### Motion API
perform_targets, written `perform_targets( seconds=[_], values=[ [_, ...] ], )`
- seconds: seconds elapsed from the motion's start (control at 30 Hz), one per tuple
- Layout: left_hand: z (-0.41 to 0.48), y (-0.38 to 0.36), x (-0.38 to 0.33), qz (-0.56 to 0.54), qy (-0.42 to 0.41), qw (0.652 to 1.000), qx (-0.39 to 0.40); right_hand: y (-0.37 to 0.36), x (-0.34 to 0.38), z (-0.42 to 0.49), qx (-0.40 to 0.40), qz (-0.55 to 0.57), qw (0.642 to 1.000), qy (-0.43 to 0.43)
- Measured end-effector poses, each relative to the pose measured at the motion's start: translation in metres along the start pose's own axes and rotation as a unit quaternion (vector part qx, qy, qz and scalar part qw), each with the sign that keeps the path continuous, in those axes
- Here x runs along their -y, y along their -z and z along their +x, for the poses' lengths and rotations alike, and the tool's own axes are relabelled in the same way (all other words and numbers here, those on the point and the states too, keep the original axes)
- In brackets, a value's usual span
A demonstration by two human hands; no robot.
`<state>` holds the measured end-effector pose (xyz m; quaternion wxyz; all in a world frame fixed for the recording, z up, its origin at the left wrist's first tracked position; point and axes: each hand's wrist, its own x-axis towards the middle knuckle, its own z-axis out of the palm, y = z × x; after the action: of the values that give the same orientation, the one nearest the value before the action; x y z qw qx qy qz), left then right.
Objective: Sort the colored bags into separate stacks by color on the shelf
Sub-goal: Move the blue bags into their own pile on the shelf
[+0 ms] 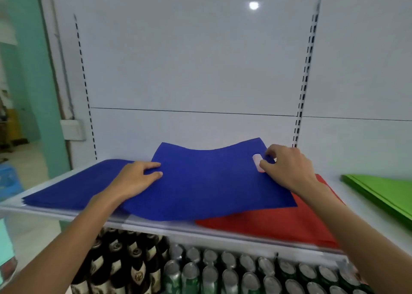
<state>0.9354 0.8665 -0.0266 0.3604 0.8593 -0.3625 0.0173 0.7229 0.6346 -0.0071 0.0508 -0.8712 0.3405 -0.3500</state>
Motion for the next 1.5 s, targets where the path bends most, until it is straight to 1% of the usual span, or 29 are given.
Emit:
perform_targets(
  seconds=[0.2,0.27,0.47,0.63,0.83,0.97,1.17,1.27,1.33,1.4,1.5],
  values=[
    [0.013,0.009,0.044,-0.033,0.020,0.999,0.005,-0.018,0.042,0.011,0.029,-0.034,0.999,0.015],
    [0.014,0.021,0.061,-0.027,0.028,0.999,0.000,-0.024,0.062,0.014,0.030,-0.036,0.999,0.022],
    [0.024,0.062,0.121,0.060,0.039,0.997,-0.004,-0.062,0.130,0.005,0.042,-0.071,0.995,0.054],
    [0.038,0.090,0.163,0.111,0.054,0.992,0.011,-0.100,0.177,-0.003,0.086,-0.088,0.991,0.053],
    [0.062,0.101,0.195,0.135,0.056,0.988,0.050,-0.130,0.206,-0.009,0.131,-0.091,0.987,0.030],
    [0.072,0.103,0.212,0.145,0.058,0.986,0.062,-0.141,0.211,-0.010,0.132,-0.091,0.987,0.018],
    [0.083,0.106,0.221,0.170,0.051,0.981,0.080,-0.154,0.212,-0.010,0.144,-0.080,0.986,0.001],
    [0.082,0.106,0.218,0.255,0.052,0.962,0.078,-0.156,0.210,-0.012,0.151,-0.068,0.986,-0.005],
    [0.079,0.107,0.212,0.310,0.049,0.948,0.052,-0.147,0.208,-0.011,0.136,-0.053,0.989,-0.006],
    [0.076,0.106,0.198,0.301,0.033,0.953,0.031,-0.134,0.202,-0.005,0.104,-0.052,0.993,-0.005],
    [0.064,0.090,0.163,0.234,-0.022,0.972,0.029,-0.111,0.182,0.003,0.070,-0.064,0.995,-0.025]
  ],
)
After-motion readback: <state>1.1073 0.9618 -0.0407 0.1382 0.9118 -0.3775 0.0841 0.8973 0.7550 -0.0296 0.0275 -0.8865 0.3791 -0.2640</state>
